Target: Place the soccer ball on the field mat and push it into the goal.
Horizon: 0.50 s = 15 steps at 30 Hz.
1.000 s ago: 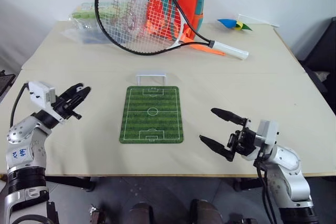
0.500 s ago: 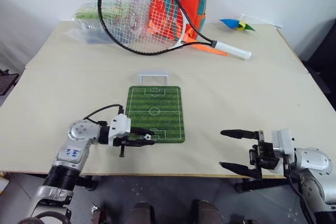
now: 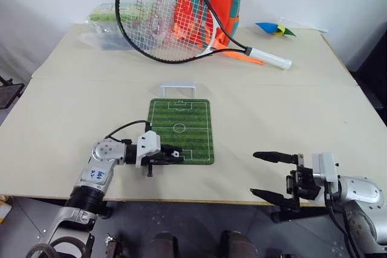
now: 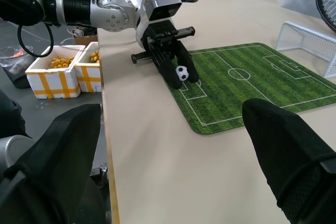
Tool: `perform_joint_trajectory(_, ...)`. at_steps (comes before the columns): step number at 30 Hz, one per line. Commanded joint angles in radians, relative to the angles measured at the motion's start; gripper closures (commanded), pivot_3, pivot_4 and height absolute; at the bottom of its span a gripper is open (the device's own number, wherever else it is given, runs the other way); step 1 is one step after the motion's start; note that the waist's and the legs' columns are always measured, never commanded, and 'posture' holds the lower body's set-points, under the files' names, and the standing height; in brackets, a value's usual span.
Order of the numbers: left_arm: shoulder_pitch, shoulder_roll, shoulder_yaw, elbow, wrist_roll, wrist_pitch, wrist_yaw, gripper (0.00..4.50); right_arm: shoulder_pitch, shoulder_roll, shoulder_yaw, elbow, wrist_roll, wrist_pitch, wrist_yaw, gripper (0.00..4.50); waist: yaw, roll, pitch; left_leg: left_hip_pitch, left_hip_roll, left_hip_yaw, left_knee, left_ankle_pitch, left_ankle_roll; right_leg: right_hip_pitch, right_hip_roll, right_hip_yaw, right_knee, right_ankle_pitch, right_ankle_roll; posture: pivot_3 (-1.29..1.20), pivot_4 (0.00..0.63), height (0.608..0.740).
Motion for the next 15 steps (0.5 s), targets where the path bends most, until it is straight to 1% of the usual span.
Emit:
perform_joint_trajectory(1, -0.022, -0.017, 0.008, 0.008, 0.005, -0.035, 0.018, 2.40, 0.006, 0.010, -0.021, -0.046, 0.021, 0.000, -0.013, 0.00, 0.000, 0.000, 0.000, 0.000, 0.000, 0.000, 0.000, 0.000, 0.000, 0.000, 0.000, 0.000, 0.000, 0.000, 0.000, 0.00, 0.150, 0.740)
perform_joint_trajectory(2, -0.024, -0.017, 0.006, 0.010, 0.006, -0.041, 0.018, 2.11, 0.005, 0.011, -0.020, -0.046, 0.021, 0.000, -0.014, 0.00, 0.000, 0.000, 0.000, 0.000, 0.000, 0.000, 0.000, 0.000, 0.000, 0.000, 0.000, 0.000, 0.000, 0.000, 0.000, 0.00, 0.150, 0.740)
perform_joint_trajectory(13, -0.018, -0.002, 0.028, -0.029, -0.015, -0.037, 0.016, 2.11, -0.005, 0.029, 0.004, -0.038, 0.013, 0.010, -0.022, 0.00, -0.001, 0.000, 0.000, 0.000, 0.000, 0.000, 0.000, 0.000, 0.000, 0.000, 0.000, 0.000, 0.000, 0.000, 0.000, 0.00, 0.150, 0.740)
perform_joint_trajectory(15, -0.003, 0.009, 0.046, -0.070, -0.049, -0.022, 0.002, 2.11, -0.008, 0.033, 0.009, -0.035, 0.011, 0.013, -0.020, 0.00, -0.002, 0.000, 0.000, 0.000, 0.000, 0.000, 0.000, 0.000, 0.000, 0.000, 0.000, 0.000, 0.000, 0.000, 0.000, 0.00, 0.150, 0.740)
